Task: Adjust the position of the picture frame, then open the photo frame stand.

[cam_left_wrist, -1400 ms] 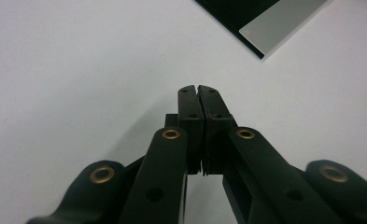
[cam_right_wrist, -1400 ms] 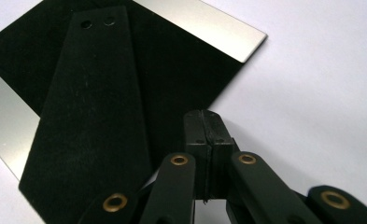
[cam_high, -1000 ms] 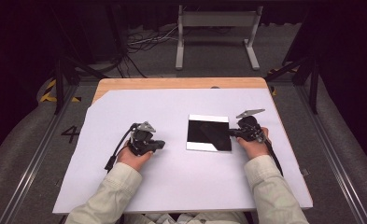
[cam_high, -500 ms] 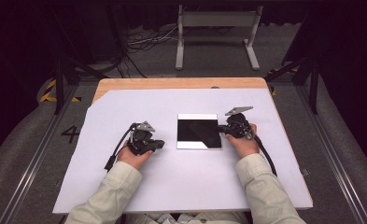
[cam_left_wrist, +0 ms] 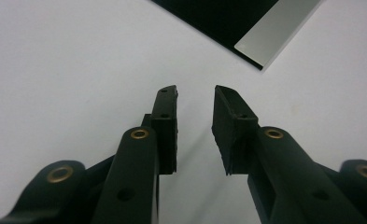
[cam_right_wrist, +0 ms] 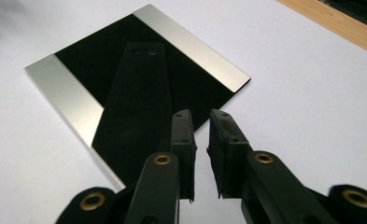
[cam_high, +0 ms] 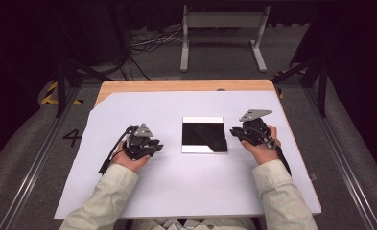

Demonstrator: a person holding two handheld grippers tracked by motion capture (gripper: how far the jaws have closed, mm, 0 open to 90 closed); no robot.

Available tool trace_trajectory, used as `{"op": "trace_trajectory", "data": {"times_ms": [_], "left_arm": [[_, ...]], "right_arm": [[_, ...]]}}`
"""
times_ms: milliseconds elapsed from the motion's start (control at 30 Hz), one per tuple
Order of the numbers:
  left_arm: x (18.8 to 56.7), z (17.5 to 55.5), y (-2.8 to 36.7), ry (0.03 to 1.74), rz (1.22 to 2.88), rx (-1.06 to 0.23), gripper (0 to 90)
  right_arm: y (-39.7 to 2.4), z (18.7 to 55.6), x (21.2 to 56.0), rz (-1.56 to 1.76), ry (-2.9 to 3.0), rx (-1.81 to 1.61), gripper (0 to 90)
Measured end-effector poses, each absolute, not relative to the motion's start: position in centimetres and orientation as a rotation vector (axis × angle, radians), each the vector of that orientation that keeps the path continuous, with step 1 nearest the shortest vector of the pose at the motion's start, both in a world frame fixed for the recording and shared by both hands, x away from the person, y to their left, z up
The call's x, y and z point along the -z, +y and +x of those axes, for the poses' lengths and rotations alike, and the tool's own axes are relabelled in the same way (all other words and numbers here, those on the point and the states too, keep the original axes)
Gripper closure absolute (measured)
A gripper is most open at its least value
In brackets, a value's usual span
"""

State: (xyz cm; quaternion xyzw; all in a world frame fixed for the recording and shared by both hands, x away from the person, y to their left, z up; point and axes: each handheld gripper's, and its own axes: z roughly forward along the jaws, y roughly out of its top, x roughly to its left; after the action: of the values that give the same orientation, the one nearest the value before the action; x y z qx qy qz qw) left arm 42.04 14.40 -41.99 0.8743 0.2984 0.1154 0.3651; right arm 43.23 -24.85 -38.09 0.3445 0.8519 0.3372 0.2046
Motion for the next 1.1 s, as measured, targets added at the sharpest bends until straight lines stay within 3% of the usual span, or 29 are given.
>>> {"op": "trace_trajectory", "data": {"times_ms": [600,1100], "left_arm": [[41.4,42.7,16.9,0.697,2.217,-0.243,64.1],[42.2,42.9,17.1,0.691,2.216,-0.246,61.3]], "right_arm": [[-27.2,42.0,36.3,0.883,2.465,-1.057,67.2],[-27.1,41.2,36.1,0.685,2.593,-1.073,71.4]]}}
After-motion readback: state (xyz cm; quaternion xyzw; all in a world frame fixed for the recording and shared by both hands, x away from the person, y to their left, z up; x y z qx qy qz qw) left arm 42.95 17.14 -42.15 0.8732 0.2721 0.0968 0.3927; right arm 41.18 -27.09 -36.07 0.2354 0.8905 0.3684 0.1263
